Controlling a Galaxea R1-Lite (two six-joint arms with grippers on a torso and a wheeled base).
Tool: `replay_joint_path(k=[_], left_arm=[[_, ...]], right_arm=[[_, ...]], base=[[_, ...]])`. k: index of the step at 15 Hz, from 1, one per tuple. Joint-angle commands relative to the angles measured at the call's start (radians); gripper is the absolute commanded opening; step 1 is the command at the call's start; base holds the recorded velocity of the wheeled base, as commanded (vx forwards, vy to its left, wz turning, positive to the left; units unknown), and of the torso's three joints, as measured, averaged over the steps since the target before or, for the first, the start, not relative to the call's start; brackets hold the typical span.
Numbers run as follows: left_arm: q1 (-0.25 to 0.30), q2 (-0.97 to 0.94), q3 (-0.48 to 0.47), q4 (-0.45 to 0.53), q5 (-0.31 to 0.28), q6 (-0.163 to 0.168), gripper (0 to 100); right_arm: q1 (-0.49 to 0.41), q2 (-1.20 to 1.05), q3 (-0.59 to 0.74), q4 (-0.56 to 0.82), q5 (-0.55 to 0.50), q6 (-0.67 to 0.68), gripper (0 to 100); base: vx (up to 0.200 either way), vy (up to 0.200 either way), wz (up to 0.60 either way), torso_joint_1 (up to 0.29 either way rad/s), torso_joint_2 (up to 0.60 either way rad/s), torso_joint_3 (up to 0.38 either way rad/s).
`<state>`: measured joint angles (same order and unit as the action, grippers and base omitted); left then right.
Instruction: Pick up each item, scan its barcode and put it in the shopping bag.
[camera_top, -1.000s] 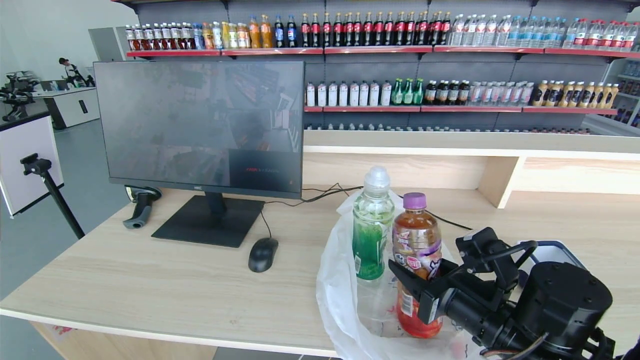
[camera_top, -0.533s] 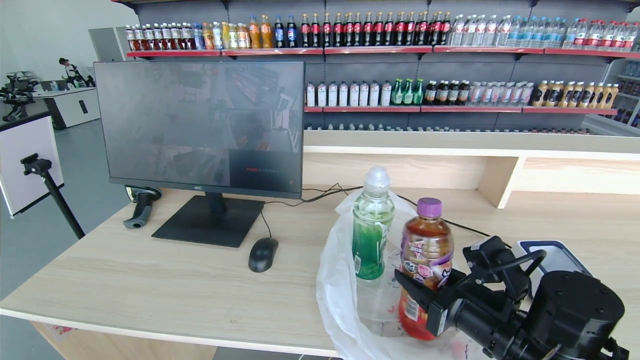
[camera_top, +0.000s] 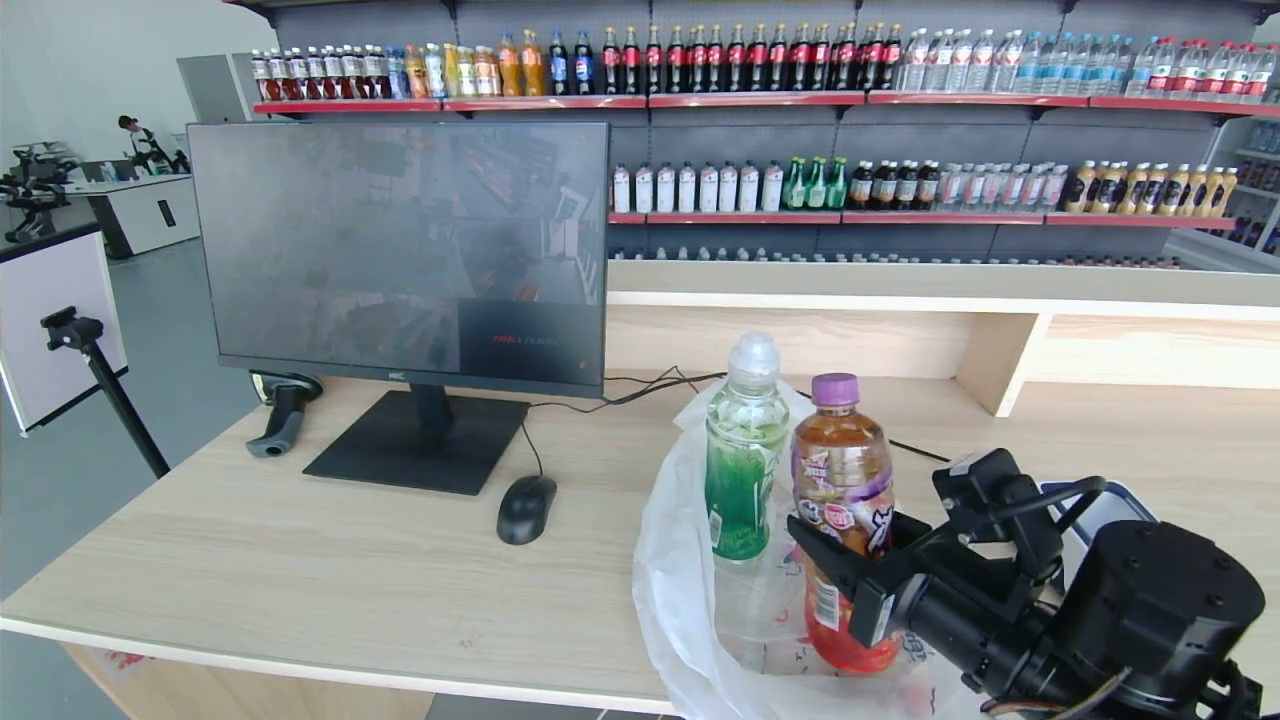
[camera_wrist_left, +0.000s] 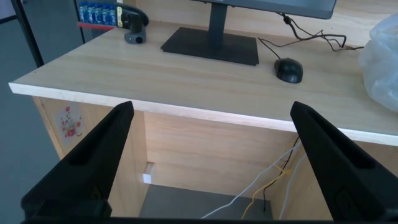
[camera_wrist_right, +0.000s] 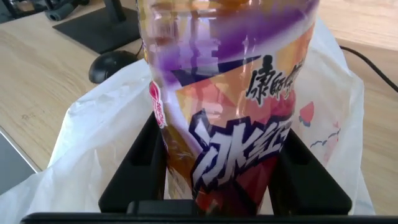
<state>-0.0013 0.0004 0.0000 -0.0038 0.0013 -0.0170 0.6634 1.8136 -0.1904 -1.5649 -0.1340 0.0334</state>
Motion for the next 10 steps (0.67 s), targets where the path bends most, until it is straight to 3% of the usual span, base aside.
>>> replay_joint_path(k=[1, 7, 10], left_arm=[[0.000, 0.000, 0.000, -0.001, 0.000, 0.000, 100], [0.000, 0.000, 0.000, -0.001, 0.000, 0.000, 100], [0.000, 0.000, 0.000, -0.002, 0.000, 0.002, 100]], right_arm=[[0.001, -0.013, -0.027, -0.006, 0.001, 0.000, 0], [-0.002, 0.032, -0.072, -0.006, 0.001, 0.000, 0], [-0.061, 0.059, -0.115, -0.006, 0.001, 0.000, 0]], base=[[0.000, 0.000, 0.00, 0.000, 0.00, 0.000], [0.000, 0.000, 0.00, 0.000, 0.00, 0.000], [0.000, 0.000, 0.00, 0.000, 0.00, 0.000]])
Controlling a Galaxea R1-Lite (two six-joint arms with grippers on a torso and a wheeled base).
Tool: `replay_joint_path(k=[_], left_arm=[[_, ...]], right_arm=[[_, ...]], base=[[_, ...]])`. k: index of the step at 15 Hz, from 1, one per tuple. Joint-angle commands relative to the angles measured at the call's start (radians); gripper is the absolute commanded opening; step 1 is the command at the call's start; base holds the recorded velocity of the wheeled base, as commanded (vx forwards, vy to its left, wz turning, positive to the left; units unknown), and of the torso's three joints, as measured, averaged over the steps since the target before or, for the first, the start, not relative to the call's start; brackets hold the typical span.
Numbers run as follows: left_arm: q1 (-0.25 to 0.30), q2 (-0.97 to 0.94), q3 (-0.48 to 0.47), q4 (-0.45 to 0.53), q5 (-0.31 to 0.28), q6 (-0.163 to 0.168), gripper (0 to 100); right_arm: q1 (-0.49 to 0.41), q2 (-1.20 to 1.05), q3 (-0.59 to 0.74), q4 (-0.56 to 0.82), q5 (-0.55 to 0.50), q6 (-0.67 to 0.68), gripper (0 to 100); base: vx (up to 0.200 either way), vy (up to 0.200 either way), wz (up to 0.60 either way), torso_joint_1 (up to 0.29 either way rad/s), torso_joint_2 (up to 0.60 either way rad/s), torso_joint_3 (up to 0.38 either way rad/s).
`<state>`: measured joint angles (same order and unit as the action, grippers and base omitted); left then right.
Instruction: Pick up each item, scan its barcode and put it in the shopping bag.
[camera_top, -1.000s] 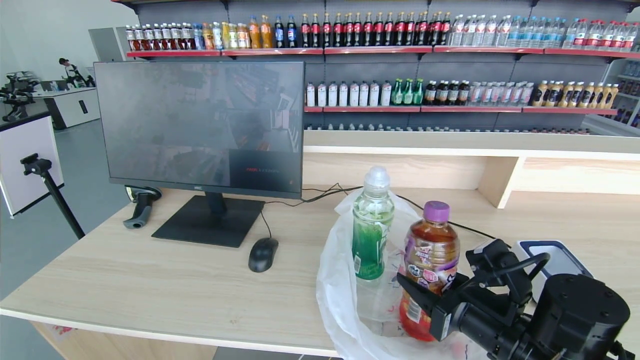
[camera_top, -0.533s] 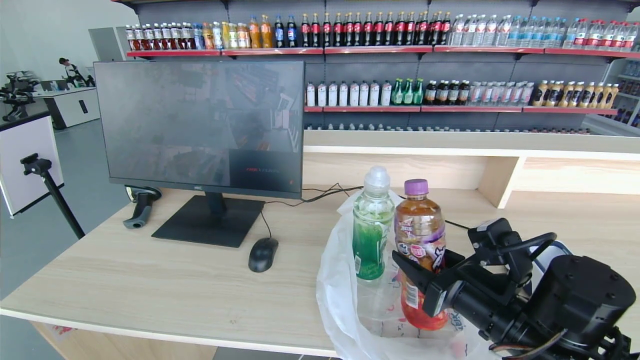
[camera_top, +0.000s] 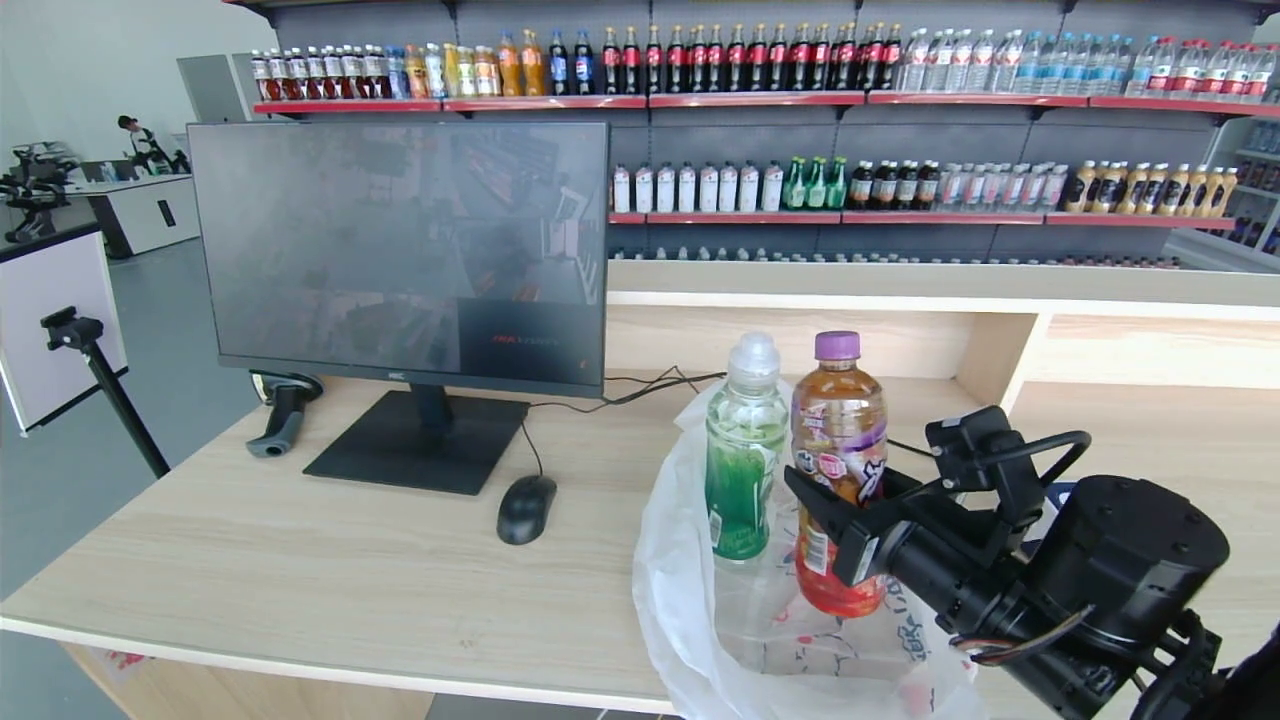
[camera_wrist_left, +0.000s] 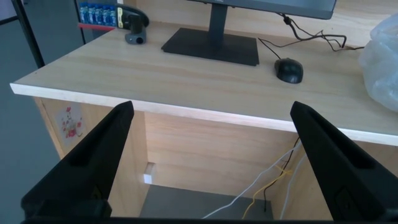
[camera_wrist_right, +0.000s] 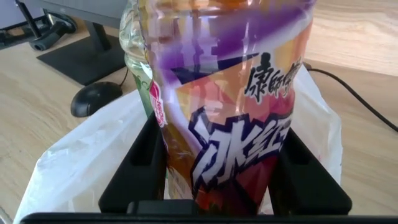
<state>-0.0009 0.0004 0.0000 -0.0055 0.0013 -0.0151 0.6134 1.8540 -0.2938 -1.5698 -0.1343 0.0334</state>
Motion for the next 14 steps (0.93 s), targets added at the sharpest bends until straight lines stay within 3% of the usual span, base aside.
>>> replay_joint_path(k=[1, 14], left_arm=[[-0.001, 0.000, 0.000, -0.001, 0.000, 0.000, 100], [-0.001, 0.000, 0.000, -0.004, 0.000, 0.000, 100]], right_arm=[[-0.011, 0.019, -0.011, -0.001, 0.001, 0.000, 0], [-0.015, 0.082, -0.044, -0.001, -0.001, 0.000, 0]], base=[[0.000, 0.000, 0.00, 0.000, 0.00, 0.000], [0.000, 0.000, 0.00, 0.000, 0.00, 0.000]])
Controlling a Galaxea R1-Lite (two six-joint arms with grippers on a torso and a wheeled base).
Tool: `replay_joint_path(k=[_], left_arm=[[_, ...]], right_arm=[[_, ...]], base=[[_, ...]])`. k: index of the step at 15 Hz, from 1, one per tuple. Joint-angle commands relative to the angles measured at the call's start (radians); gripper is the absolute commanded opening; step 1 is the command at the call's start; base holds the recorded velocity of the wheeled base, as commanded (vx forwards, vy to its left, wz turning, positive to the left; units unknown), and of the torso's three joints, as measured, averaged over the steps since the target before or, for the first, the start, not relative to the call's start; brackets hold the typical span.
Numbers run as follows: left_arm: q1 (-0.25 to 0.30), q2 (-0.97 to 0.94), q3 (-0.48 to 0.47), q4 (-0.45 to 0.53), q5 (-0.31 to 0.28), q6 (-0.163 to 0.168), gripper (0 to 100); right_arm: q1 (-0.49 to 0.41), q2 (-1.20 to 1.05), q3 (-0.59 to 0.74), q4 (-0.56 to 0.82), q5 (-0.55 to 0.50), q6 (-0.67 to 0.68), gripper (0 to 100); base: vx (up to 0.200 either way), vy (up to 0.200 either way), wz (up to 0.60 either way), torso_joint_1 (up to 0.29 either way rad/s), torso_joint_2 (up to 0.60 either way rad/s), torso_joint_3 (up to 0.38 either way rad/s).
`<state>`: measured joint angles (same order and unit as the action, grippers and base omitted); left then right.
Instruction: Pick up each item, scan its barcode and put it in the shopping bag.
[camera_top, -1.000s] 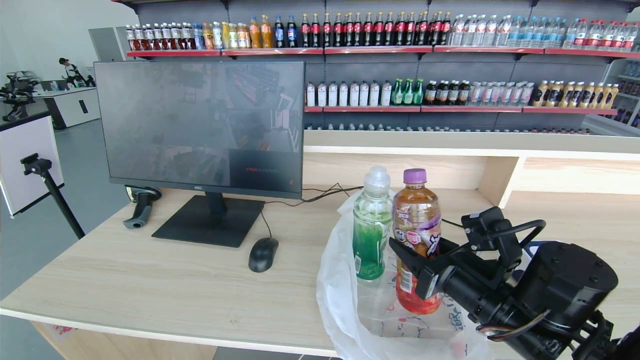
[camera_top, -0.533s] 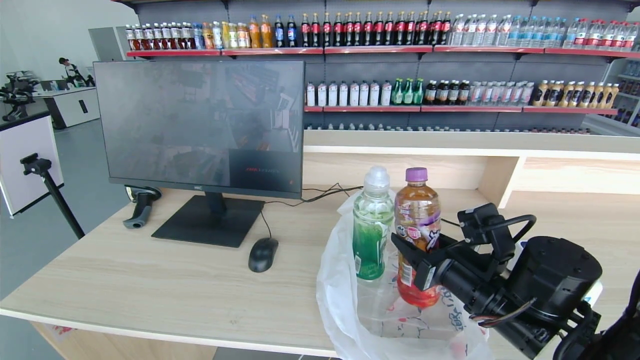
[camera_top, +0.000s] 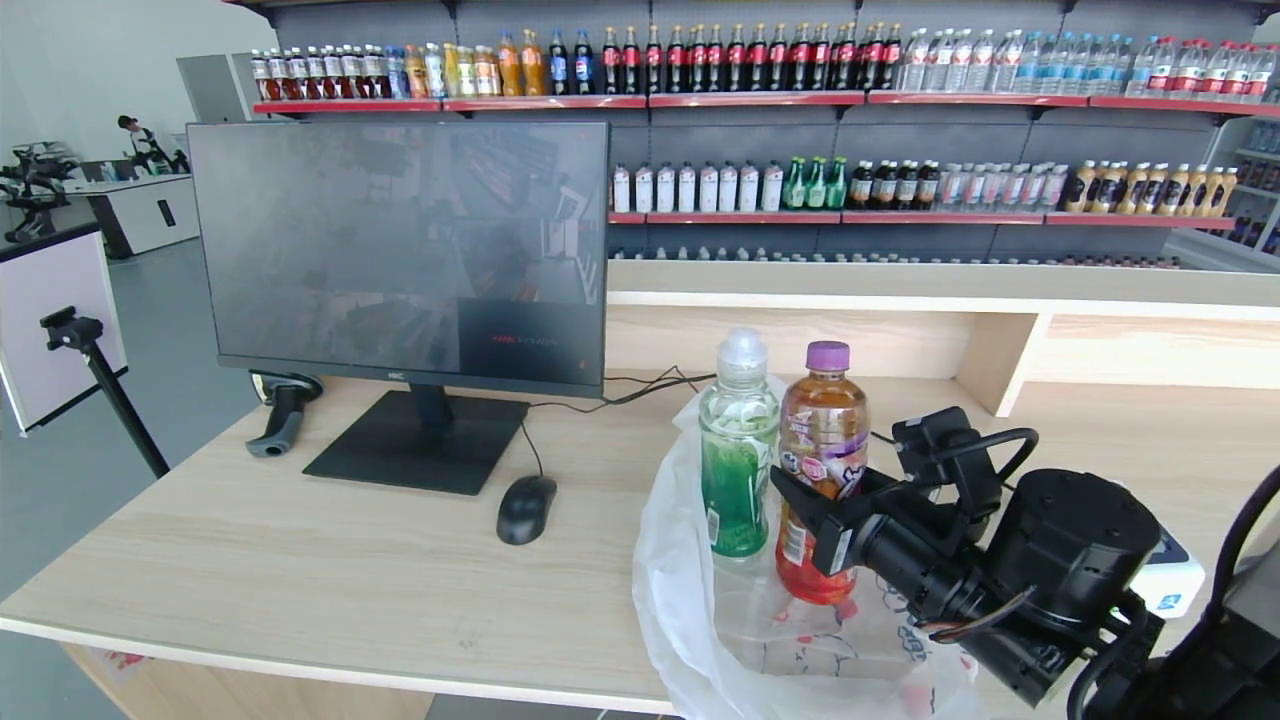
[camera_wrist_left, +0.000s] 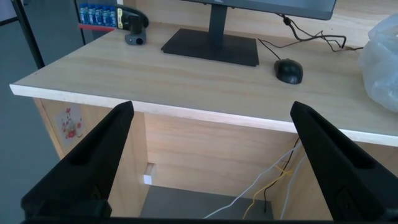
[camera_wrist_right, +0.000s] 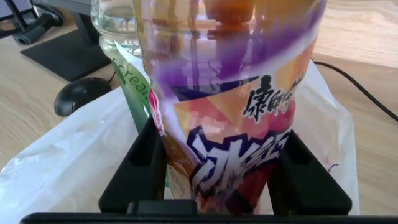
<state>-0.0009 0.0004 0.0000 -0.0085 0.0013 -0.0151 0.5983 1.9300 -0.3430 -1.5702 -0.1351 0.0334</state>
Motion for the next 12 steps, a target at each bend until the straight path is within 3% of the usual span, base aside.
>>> replay_joint_path(k=[1, 12], left_arm=[[-0.001, 0.000, 0.000, -0.001, 0.000, 0.001, 100], [-0.001, 0.000, 0.000, -0.001, 0.000, 0.001, 100]], right_arm=[[0.000, 0.001, 0.009, -0.001, 0.000, 0.000, 0], [0.000, -0.025, 0.096, -0.001, 0.000, 0.000, 0]], base=[[0.000, 0.000, 0.00, 0.000, 0.00, 0.000], [0.000, 0.000, 0.00, 0.000, 0.00, 0.000]])
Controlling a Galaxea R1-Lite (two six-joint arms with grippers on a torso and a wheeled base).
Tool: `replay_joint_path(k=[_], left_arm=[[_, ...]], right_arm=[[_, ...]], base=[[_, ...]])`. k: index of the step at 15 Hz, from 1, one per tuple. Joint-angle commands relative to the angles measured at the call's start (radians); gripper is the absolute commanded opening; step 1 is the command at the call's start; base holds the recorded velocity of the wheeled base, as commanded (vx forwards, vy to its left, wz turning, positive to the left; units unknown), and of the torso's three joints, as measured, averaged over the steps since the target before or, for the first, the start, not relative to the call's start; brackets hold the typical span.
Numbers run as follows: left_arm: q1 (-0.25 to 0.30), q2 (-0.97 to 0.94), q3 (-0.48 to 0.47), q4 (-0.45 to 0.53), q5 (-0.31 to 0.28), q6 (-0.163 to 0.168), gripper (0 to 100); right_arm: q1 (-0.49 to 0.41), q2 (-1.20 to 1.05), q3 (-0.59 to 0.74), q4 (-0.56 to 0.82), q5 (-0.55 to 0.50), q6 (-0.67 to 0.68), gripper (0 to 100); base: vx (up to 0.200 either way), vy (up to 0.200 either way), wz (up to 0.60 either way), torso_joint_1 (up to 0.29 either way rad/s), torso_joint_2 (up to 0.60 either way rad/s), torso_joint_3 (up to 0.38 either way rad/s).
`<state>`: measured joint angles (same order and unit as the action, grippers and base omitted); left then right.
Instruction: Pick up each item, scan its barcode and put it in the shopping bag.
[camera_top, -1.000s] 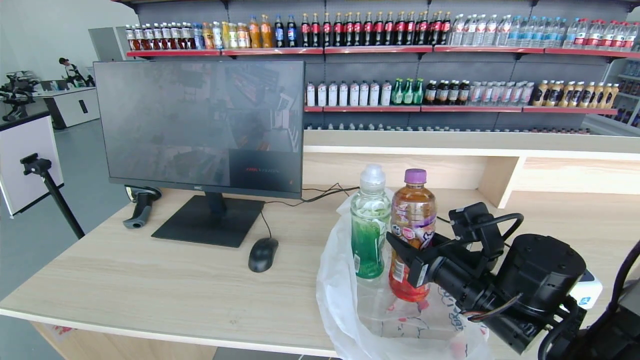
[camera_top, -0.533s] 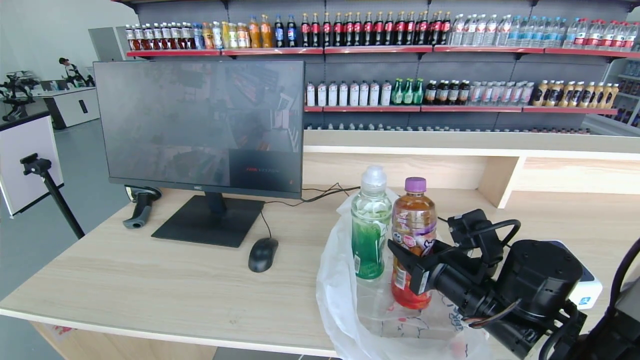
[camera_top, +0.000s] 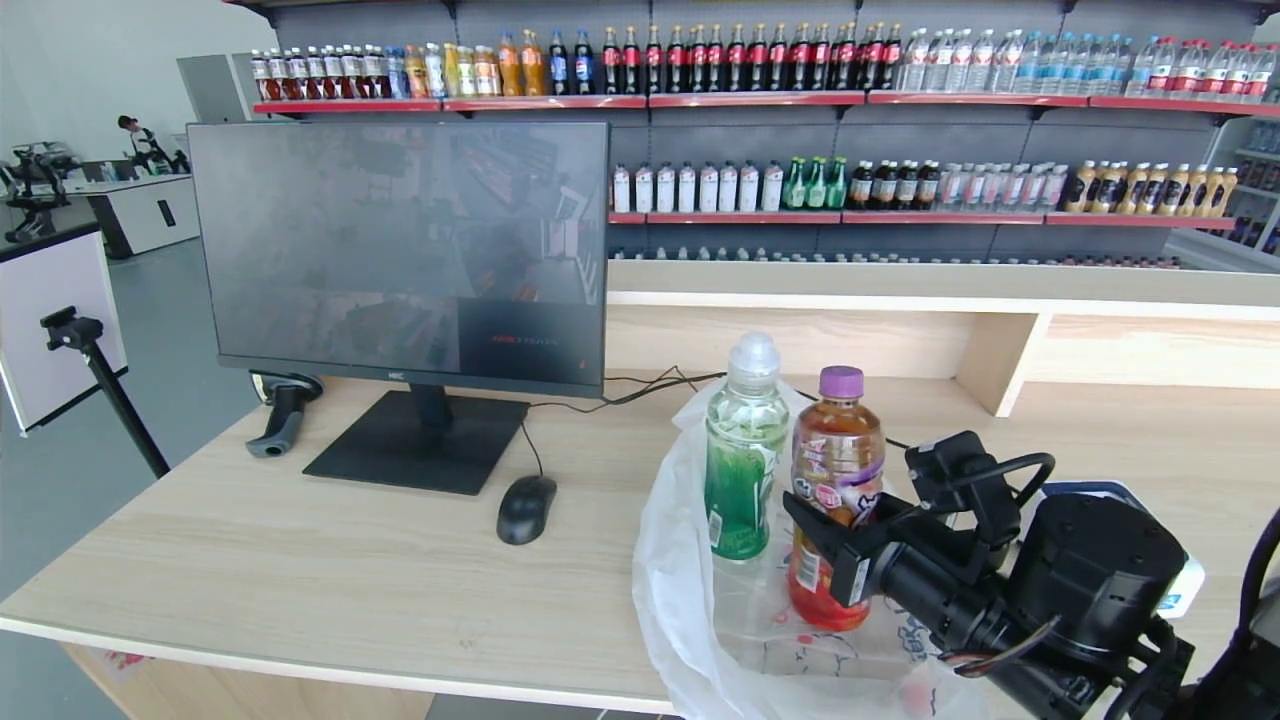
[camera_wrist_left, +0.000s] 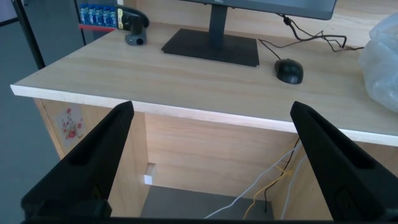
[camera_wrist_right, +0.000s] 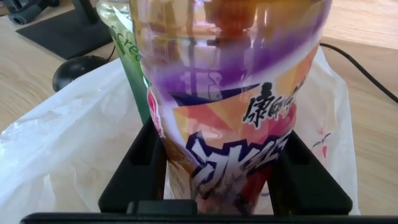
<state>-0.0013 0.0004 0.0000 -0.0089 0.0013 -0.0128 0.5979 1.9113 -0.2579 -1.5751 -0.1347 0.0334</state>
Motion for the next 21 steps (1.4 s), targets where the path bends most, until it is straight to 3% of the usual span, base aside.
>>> replay_joint_path(k=[1, 21], left_arm=[[0.000, 0.000, 0.000, 0.000, 0.000, -0.001, 100], [0.000, 0.000, 0.000, 0.000, 0.000, -0.001, 100]], right_arm=[[0.000, -0.008, 0.012, 0.004, 0.000, 0.000, 0], [0.002, -0.015, 0.106, 0.004, 0.001, -0.003, 0]], base=[[0.000, 0.000, 0.00, 0.000, 0.00, 0.000], [0.000, 0.000, 0.00, 0.000, 0.00, 0.000]])
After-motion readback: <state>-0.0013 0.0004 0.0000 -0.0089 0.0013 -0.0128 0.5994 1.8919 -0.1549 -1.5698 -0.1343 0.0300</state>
